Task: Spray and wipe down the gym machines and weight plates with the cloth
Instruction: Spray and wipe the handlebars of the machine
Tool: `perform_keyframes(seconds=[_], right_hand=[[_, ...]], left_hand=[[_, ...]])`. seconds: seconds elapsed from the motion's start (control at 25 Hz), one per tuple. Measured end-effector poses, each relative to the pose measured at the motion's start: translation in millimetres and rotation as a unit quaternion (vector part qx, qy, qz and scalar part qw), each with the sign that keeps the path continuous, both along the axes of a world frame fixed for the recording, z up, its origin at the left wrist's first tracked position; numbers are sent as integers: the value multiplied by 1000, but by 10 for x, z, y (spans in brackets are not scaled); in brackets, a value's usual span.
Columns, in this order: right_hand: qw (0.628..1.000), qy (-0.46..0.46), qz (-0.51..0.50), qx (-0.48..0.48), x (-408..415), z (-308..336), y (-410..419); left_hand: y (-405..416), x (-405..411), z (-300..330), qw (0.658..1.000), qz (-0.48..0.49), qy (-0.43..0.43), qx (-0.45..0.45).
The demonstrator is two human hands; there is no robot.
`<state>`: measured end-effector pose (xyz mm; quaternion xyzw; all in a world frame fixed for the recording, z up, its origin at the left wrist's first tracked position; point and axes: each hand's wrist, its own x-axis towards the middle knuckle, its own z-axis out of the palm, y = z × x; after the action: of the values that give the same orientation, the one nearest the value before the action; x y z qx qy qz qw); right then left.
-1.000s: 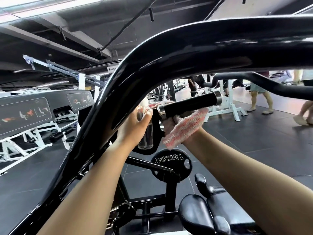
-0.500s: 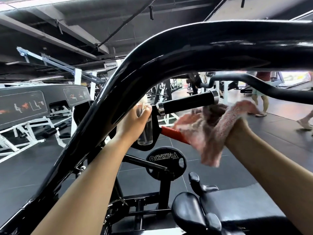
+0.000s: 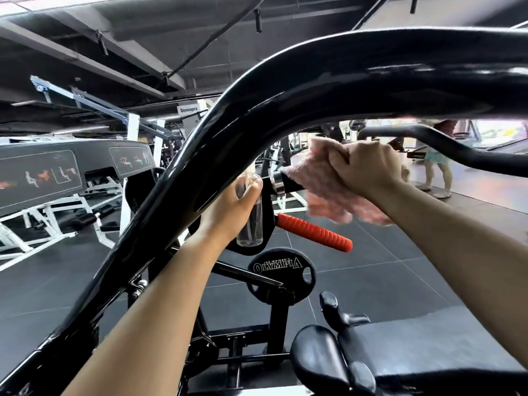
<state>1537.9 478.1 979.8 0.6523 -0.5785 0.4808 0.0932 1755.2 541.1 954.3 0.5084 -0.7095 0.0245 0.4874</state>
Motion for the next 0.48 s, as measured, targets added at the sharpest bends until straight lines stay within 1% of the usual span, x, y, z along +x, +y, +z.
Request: perform_keyframes(seconds=[0.04,0.08,0.12,0.28,0.4,0.48], right_hand=[[1000,6,-16,0,-22,25,30],[999,20,-36,-20,-31,27,71],[999,9,-32,-19,-46,43,49],[993,-109,21,30,-89,119,49],[977,-192,42,83,-167,122,38],[971,-215,67,76,-175,66,79]], left_hand=[[1,6,-2,1000,1,2,2],[9,0,-2,1000,2,-5,1],[19,-5,5,1000,-1,-5,1],[37,-4,8,1000,-2,5,3],[45,-6,0,1000,0,7,-8],[41,-7,-6,1000,8,11,-3]])
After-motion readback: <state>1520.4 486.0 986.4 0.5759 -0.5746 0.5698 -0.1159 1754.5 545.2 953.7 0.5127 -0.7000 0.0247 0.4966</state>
